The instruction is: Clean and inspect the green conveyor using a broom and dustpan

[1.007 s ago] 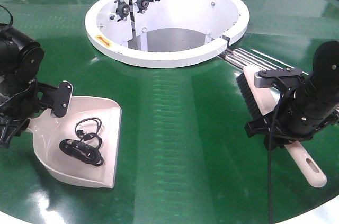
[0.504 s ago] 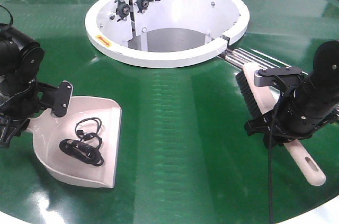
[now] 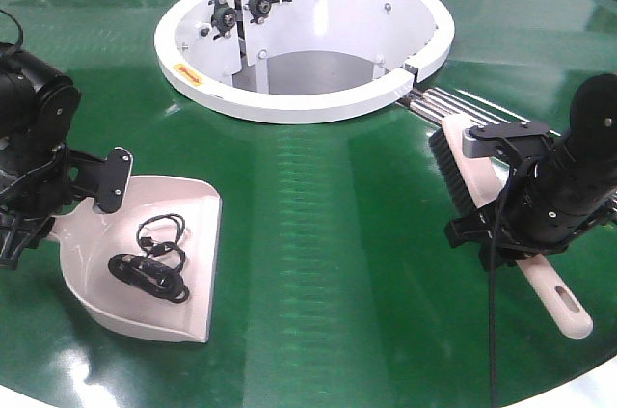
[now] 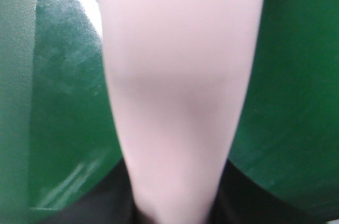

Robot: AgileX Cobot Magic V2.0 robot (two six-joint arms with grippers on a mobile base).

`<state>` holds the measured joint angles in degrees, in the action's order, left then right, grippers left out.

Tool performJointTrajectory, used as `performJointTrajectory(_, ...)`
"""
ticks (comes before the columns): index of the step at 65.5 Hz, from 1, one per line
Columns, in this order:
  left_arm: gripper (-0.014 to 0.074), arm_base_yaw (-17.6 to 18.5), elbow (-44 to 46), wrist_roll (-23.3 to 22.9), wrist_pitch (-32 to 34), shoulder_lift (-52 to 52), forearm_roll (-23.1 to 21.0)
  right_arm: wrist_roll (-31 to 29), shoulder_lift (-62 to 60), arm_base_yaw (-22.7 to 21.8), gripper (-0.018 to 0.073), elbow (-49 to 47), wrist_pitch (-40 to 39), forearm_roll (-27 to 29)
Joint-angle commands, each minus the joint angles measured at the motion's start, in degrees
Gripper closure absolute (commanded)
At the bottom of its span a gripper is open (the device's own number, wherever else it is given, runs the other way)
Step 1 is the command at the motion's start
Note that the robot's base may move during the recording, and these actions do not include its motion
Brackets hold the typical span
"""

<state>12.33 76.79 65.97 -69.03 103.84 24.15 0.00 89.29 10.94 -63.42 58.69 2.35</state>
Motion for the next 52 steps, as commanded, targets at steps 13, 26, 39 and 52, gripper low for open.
performJointTrajectory(13, 0.0603, 0.43, 1.66, 0.18, 5.42, -2.55, -2.82, -0.52, -2.60, -0.23, 0.0561, -1.46, -1.57, 0.04)
performJointTrajectory(26, 0.0598, 0.43, 1.66, 0.18, 5.77, -2.55, -4.62, -0.52, -2.60, -0.23, 0.0561, -1.50, -1.57, 0.10)
performJointTrajectory(39, 0.0550, 0.43, 1.66, 0.18, 5.99, -2.55, -4.54, -0.52, -2.60, -0.23, 0.0561, -1.50, -1.50, 0.10)
performJointTrajectory(52, 0.0414, 0.43, 1.66, 0.18, 5.38, -2.55, -5.13, -0.52, -2.60, -0.23, 0.0561, -1.50, -1.50, 0.10)
